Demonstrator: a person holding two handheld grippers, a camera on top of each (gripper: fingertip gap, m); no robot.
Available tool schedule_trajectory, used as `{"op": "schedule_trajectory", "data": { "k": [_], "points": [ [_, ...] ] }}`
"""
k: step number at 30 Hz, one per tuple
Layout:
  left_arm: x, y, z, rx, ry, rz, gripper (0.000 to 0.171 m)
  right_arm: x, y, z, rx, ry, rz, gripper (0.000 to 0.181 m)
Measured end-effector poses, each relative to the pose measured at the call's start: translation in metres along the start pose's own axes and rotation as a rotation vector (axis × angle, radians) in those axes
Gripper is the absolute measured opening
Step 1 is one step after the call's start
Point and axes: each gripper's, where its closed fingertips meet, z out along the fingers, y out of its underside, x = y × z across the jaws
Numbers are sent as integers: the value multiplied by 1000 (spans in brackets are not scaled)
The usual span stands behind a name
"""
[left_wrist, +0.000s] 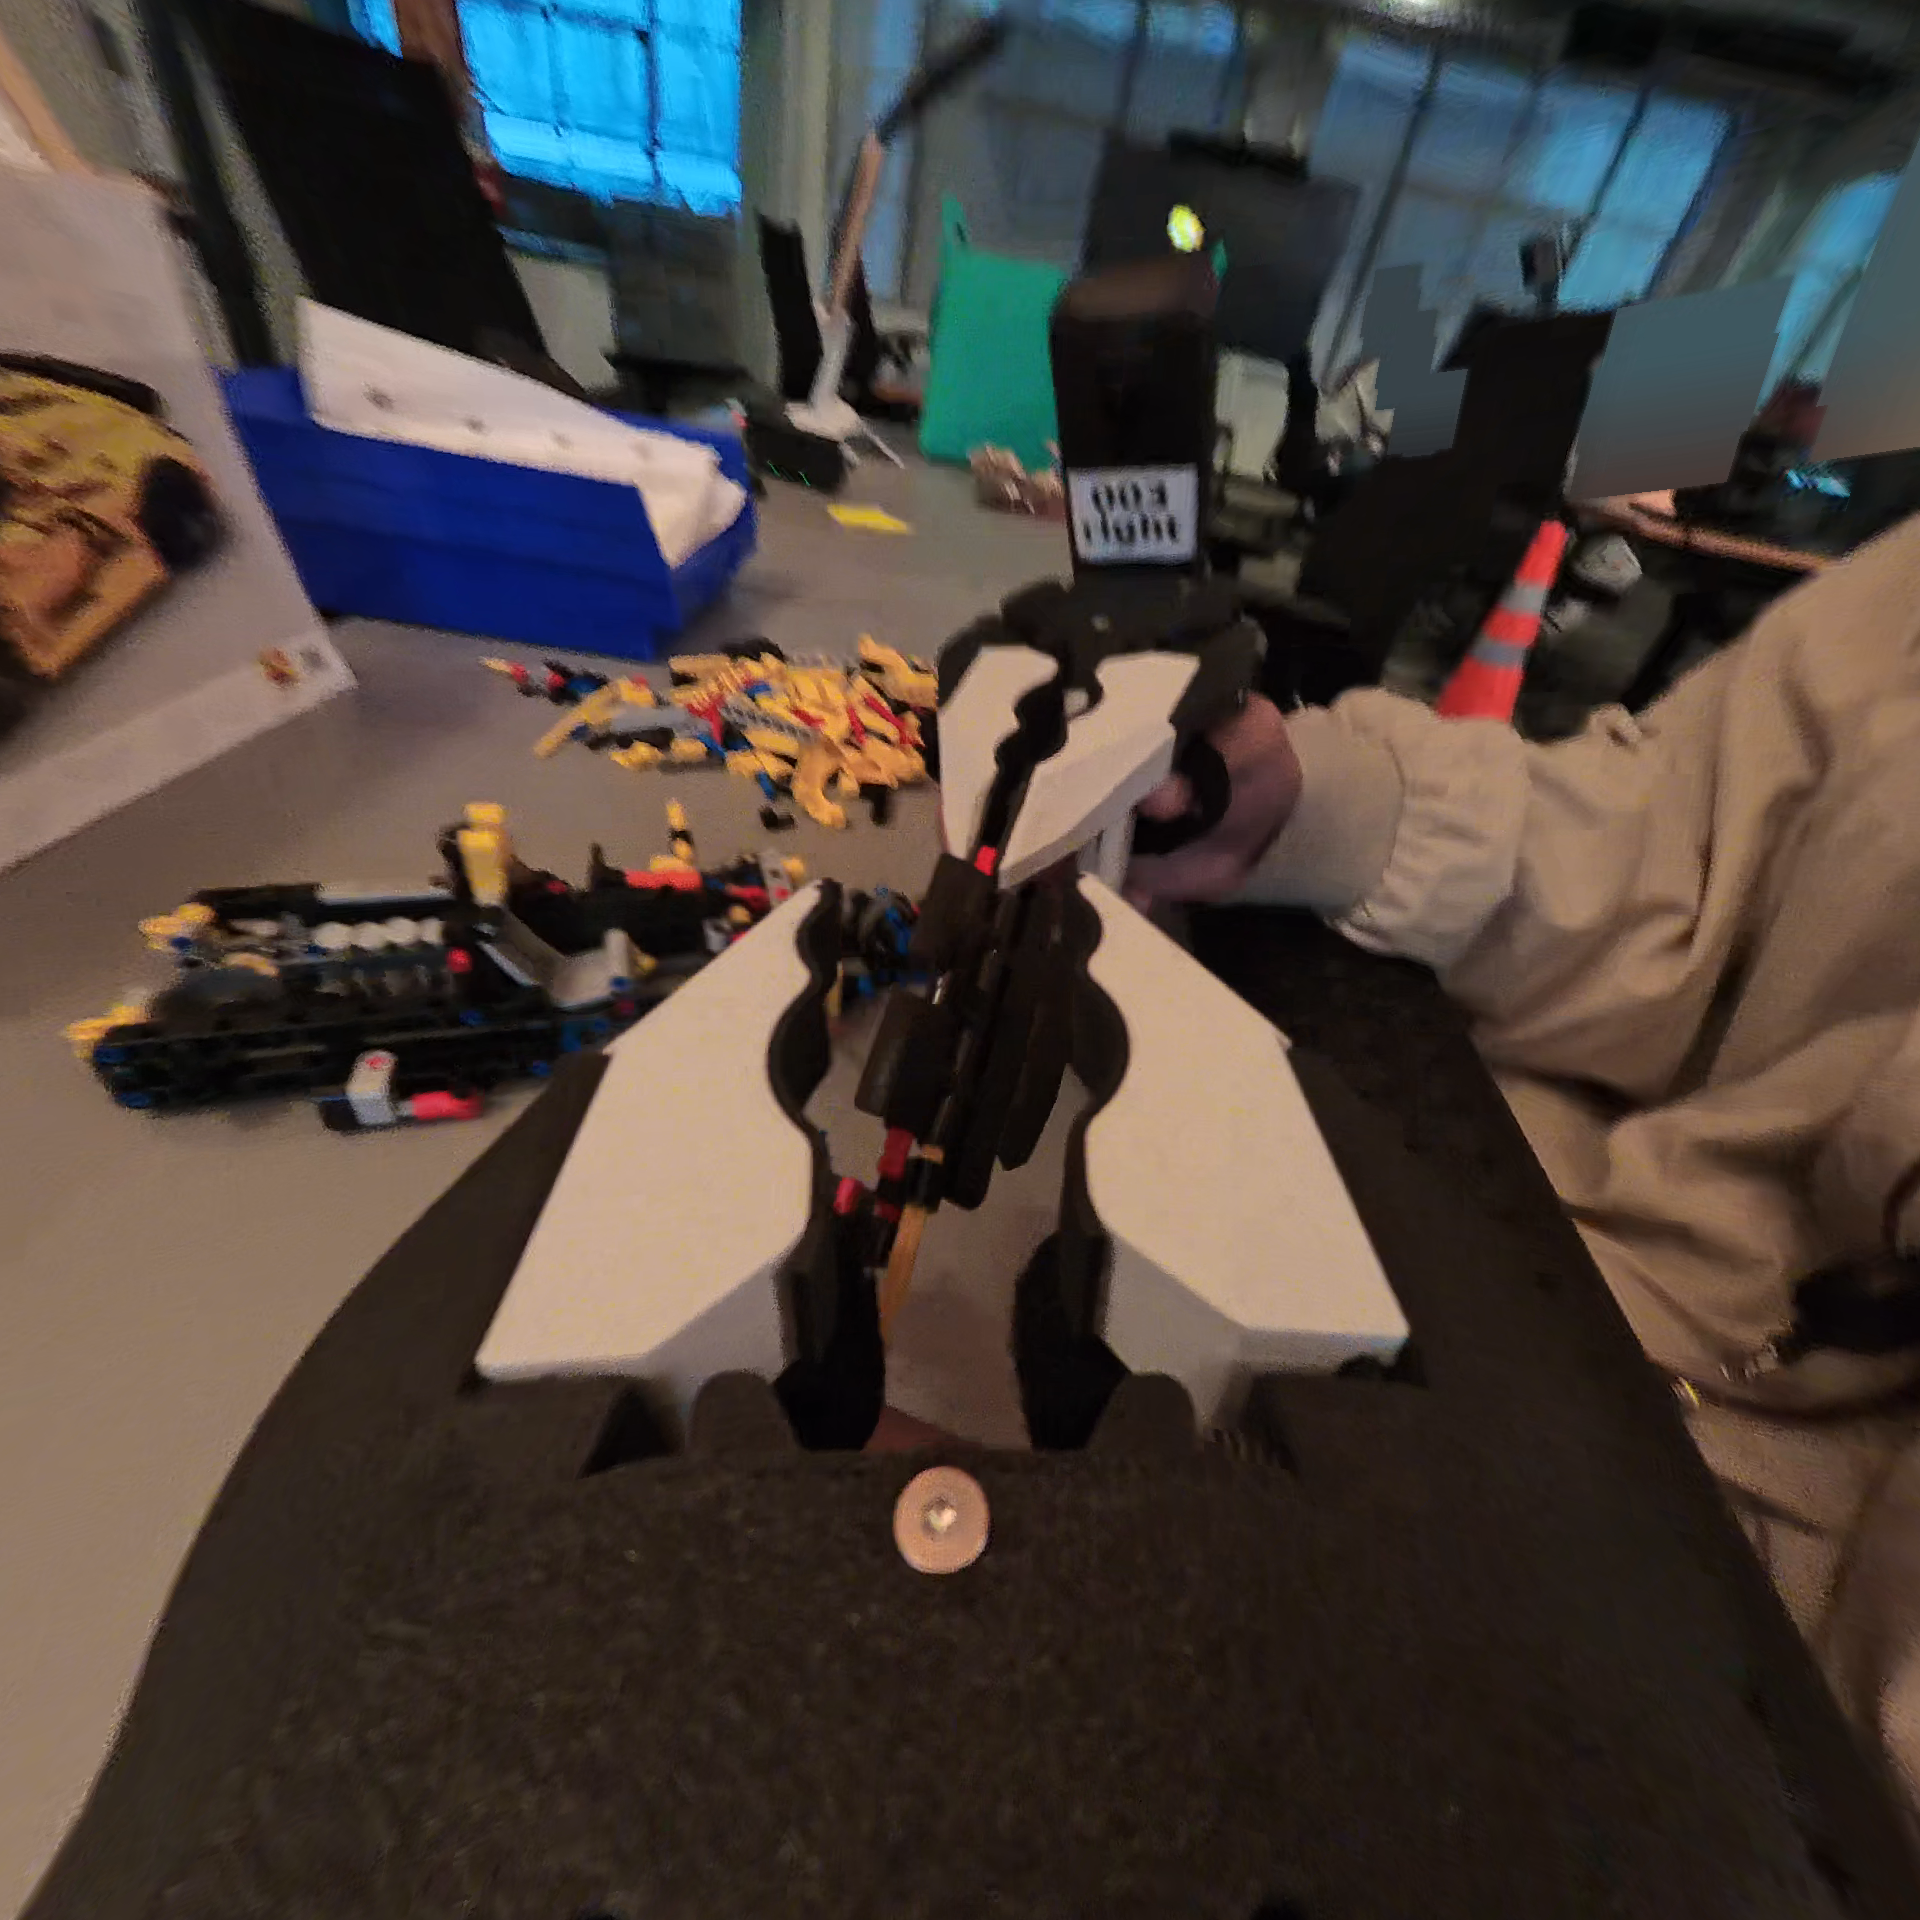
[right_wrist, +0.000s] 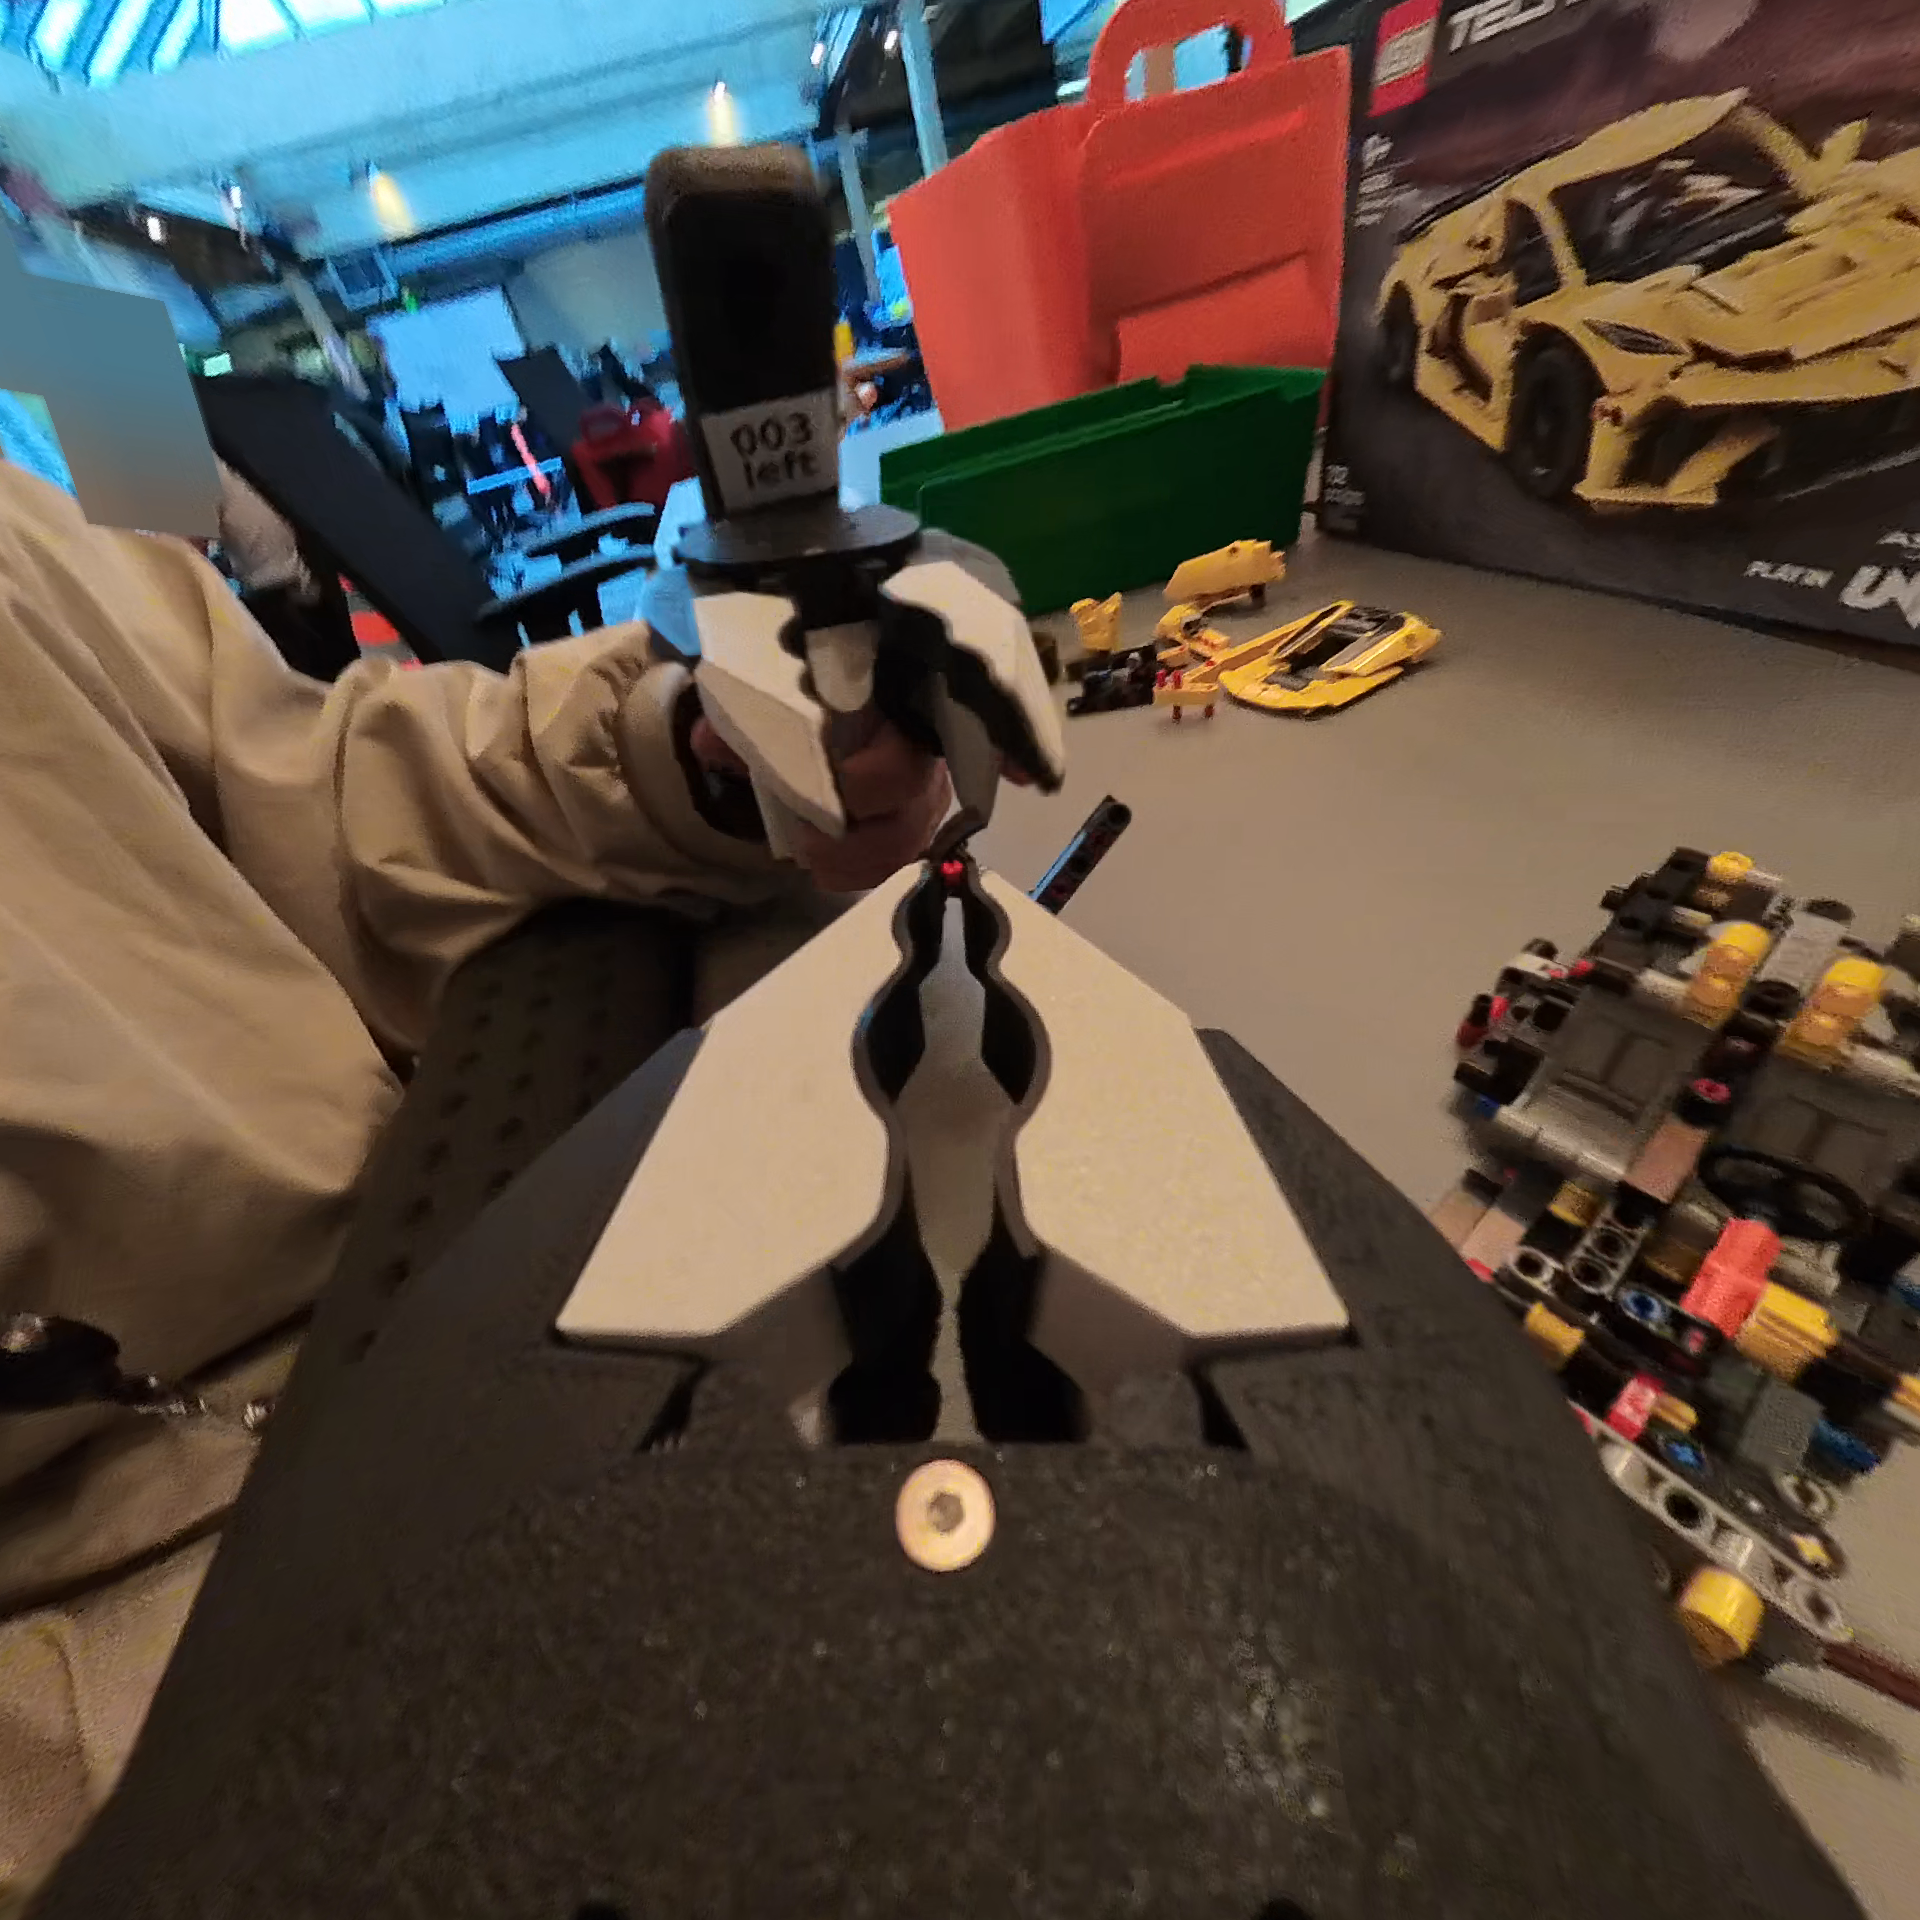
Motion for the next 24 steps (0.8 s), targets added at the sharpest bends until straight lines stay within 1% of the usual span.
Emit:
{"op": "schedule_trajectory", "data": {
  "k": [2,3,4,7,9,12,17,18,21,22,24],
  "points": [
    [6,10,2,-50,56,-35,32,-6,3,3,-19,-8,-51,2],
    [9,13,1,-65,91,-61,21,-8,4,4,-25,-15,-65,2],
    [11,15,1,-70,121,-89,16,-11,4,5,-28,-26,-79,2],
    [13,17,-1,-74,156,-120,11,-12,6,6,-36,-29,-89,3],
    [14,18,0,-75,141,-79,8,-12,5,6,-33,-41,-31,2],
    [10,23,3,-113,69,33,7,-7,10,6,-52,-62,157,3],
    [8,28,5,-145,24,116,8,-5,14,5,-87,-67,221,3],
    [7,28,5,-149,12,137,8,-4,12,5,-71,-67,258,2],
    [5,33,5,-193,-22,213,7,-2,18,5,-98,-85,326,2],
    [4,31,5,-185,-31,223,8,-1,18,5,-93,-86,337,2],
    [3,23,5,-149,-37,217,7,1,7,4,-20,-100,393,1]
  ]
}}
